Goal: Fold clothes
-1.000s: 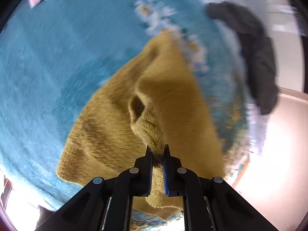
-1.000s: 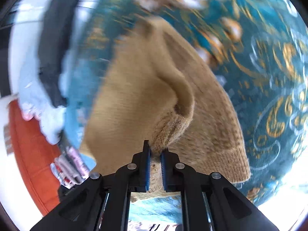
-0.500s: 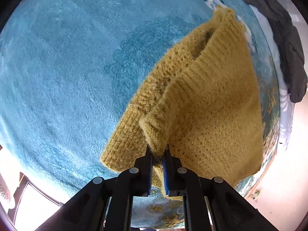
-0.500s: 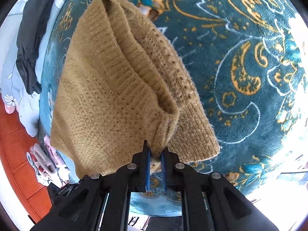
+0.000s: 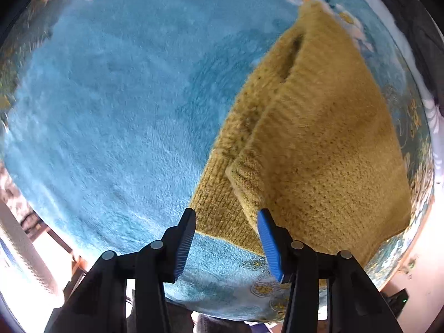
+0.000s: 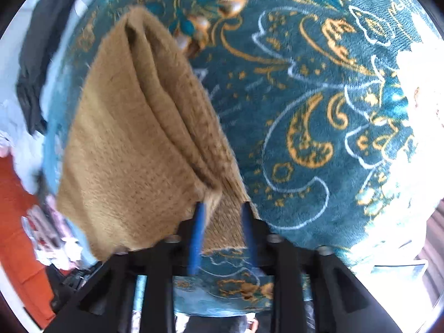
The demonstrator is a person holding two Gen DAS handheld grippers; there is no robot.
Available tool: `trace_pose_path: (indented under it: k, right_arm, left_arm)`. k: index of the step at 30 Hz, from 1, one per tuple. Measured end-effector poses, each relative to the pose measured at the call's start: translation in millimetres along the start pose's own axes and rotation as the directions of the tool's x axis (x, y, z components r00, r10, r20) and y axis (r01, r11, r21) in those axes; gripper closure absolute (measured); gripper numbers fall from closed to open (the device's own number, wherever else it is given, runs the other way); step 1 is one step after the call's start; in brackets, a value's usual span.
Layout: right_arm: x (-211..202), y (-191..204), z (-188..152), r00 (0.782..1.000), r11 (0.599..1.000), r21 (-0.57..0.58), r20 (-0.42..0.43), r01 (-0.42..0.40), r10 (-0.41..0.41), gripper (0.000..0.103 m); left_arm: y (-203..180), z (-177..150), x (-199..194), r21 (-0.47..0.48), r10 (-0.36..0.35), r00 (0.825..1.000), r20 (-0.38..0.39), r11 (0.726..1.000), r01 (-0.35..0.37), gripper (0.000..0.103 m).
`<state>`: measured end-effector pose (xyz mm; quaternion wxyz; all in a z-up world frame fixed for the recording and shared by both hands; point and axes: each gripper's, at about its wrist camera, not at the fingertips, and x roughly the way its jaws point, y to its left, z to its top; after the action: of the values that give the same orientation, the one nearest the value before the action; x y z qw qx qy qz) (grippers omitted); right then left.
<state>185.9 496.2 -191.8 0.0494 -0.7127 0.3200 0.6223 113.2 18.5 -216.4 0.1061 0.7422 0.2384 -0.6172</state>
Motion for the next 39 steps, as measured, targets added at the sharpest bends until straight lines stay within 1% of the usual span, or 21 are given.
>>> trace_pose_path:
  k: [1, 2, 4, 6, 9, 11, 13, 15, 17, 19, 21, 22, 23, 26, 27, 29, 31, 34, 37, 39]
  right_arm:
    - [-2.6, -2.3, 3.3, 1.000, 1.000, 0.001, 0.008, -0.022, 0.022, 0.044]
    - [-4.9, -4.5, 6.6, 0.999, 0.999, 0.002, 0.016, -0.042, 0.042, 0.040]
    - [-3.2, -6.6, 13.7, 0.999, 0.999, 0.001, 0.019, -0.041, 0.041, 0.040]
    - [3.2, -8.5, 18.8, 0.999, 0.999, 0.001, 0.002, -0.039, 0.039, 0.040]
    - [15.4, -7.5, 21.9, 0.998, 0.999, -0.016, -0.041, -0.040, 0.039, 0.040]
    - [20.8, -6.1, 21.9, 0.998, 0.999, -0.030, -0.059, -0.030, 0.028, 0.040]
    - [23.6, -4.6, 21.6, 0.997, 0.999, -0.038, -0.070, -0.026, 0.023, 0.040]
    - [24.3, -2.7, 21.6, 0.997, 0.999, -0.040, -0.075, -0.018, 0.015, 0.040]
    - [25.2, 0.4, 21.9, 0.996, 0.999, -0.047, -0.084, 0.001, -0.005, 0.040]
    - [25.9, 3.9, 22.6, 0.995, 0.999, -0.051, -0.097, 0.013, -0.018, 0.041]
    - [26.1, 9.9, 23.5, 0.993, 0.997, -0.071, -0.111, 0.024, -0.032, 0.054]
    - [26.3, 13.4, 23.8, 0.992, 0.996, -0.087, -0.117, 0.034, -0.044, 0.057]
    - [26.1, 16.5, 23.9, 0.992, 0.994, -0.104, -0.119, 0.040, -0.052, 0.065]
    - [23.4, 25.6, 23.1, 0.990, 0.988, -0.146, -0.125, 0.048, -0.067, 0.079]
    - [19.5, 29.2, 21.9, 0.990, 0.986, -0.158, -0.121, 0.046, -0.066, 0.081]
    - [9.0, 39.0, 17.9, 0.993, 0.981, -0.191, -0.106, 0.036, -0.057, 0.082]
    - [-3.2, 50.8, 12.6, 0.995, 0.972, -0.234, -0.085, 0.025, -0.046, 0.082]
    - [-13.8, 74.9, 2.8, 0.996, 0.952, -0.300, -0.050, 0.058, -0.077, 0.082]
    - [-12.9, 99.3, -0.9, 0.992, 0.939, -0.324, -0.015, 0.111, -0.122, 0.082]
    - [-11.9, 116.6, -3.7, 0.989, 0.931, -0.335, 0.014, 0.144, -0.148, 0.083]
  left_arm:
    - [-12.5, -2.0, -5.3, 0.037, 0.008, 1.000, 0.020, 0.999, -0.008, 0.053]
    - [-25.4, -4.3, -9.4, 0.071, 0.010, 0.999, 0.033, 0.997, -0.013, 0.053]
    - [-58.9, -12.2, -13.0, 0.154, -0.004, 0.999, 0.043, 0.988, -0.003, 0.053]
    - [-93.0, -22.6, -9.0, 0.249, 0.002, 0.999, 0.038, 0.968, -0.012, 0.053]
    - [-146.3, -43.1, 9.6, 0.393, 0.027, 1.000, -0.002, 0.919, -0.024, 0.053]
    - [-176.9, -56.3, 23.3, 0.465, 0.048, 0.998, -0.031, 0.885, -0.028, 0.053]
    - [-204.3, -68.9, 35.9, 0.524, 0.068, 0.997, -0.044, 0.851, -0.034, 0.053]
    - [-228.1, -79.7, 51.1, 0.582, 0.124, 0.991, -0.043, 0.809, -0.076, 0.053]
    - [-243.8, -86.6, 67.6, 0.616, 0.199, 0.979, -0.040, 0.776, -0.133, 0.053]
    - [-252.0, -89.0, 80.4, 0.621, 0.261, 0.964, -0.051, 0.765, -0.174, 0.053]
    - [-259.3, -89.0, 85.9, 0.619, 0.295, 0.954, -0.056, 0.760, -0.199, 0.053]
    - [-262.6, -87.7, 84.5, 0.616, 0.292, 0.955, -0.059, 0.763, -0.196, 0.053]
    - [-264.8, -85.1, 81.0, 0.607, 0.281, 0.957, -0.067, 0.773, -0.185, 0.053]
    - [-266.1, -74.6, 63.7, 0.560, 0.221, 0.971, -0.089, 0.817, -0.134, 0.053]
    - [-264.4, -69.6, 54.3, 0.537, 0.192, 0.977, -0.087, 0.835, -0.117, 0.053]
    - [-257.4, -57.3, 33.6, 0.487, 0.138, 0.988, -0.072, 0.869, -0.086, 0.053]
    - [-246.6, -43.6, 13.9, 0.433, 0.096, 0.994, -0.050, 0.899, -0.065, 0.053]
    - [-225.6, -20.8, -10.6, 0.345, 0.047, 0.999, -0.021, 0.938, -0.037, 0.053]
    - [-203.8, 2.8, -30.1, 0.259, 0.003, 1.000, -0.009, 0.966, 0.000, 0.053]
    - [-191.9, 16.8, -40.3, 0.225, -0.016, 1.000, -0.006, 0.974, 0.017, 0.053]
